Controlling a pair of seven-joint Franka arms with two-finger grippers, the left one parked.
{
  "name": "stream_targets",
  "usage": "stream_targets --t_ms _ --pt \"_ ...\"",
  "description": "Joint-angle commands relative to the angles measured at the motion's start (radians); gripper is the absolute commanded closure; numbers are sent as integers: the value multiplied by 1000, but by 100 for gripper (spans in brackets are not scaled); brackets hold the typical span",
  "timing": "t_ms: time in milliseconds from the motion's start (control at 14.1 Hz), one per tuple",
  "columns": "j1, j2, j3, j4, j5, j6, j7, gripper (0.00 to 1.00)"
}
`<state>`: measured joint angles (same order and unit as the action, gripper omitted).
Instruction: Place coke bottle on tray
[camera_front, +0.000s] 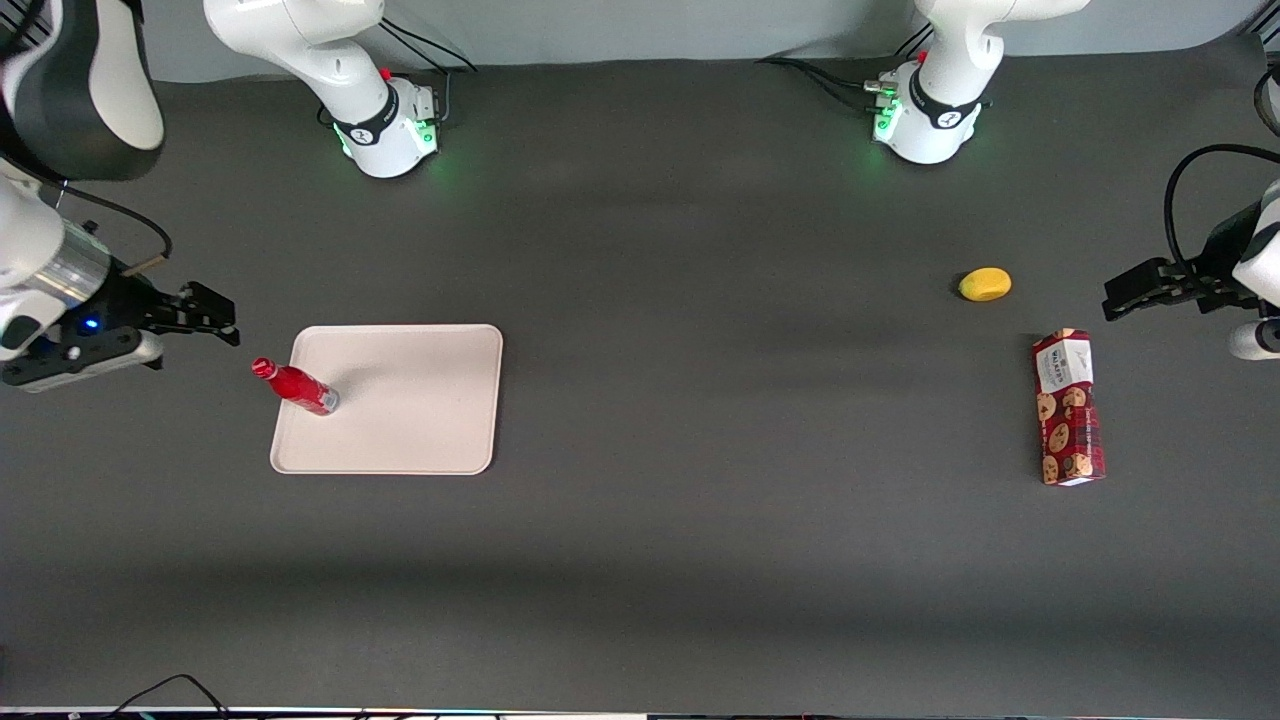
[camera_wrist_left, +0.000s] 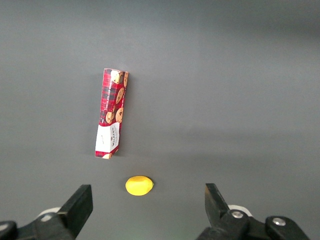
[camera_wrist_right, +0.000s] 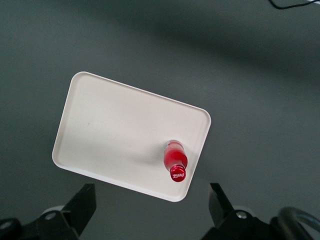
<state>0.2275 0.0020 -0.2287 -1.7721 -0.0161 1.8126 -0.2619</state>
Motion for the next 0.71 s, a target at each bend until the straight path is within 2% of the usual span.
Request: stream_targets --t_ms 0,283,496,637 --pt "1 108 -4 230 -27 -201 81 0" --pt "-13 101 3 318 -15 -315 147 0" --pt "-123 102 154 359 -18 -346 182 0" --pt "-139 99 184 365 -21 -348 281 0"
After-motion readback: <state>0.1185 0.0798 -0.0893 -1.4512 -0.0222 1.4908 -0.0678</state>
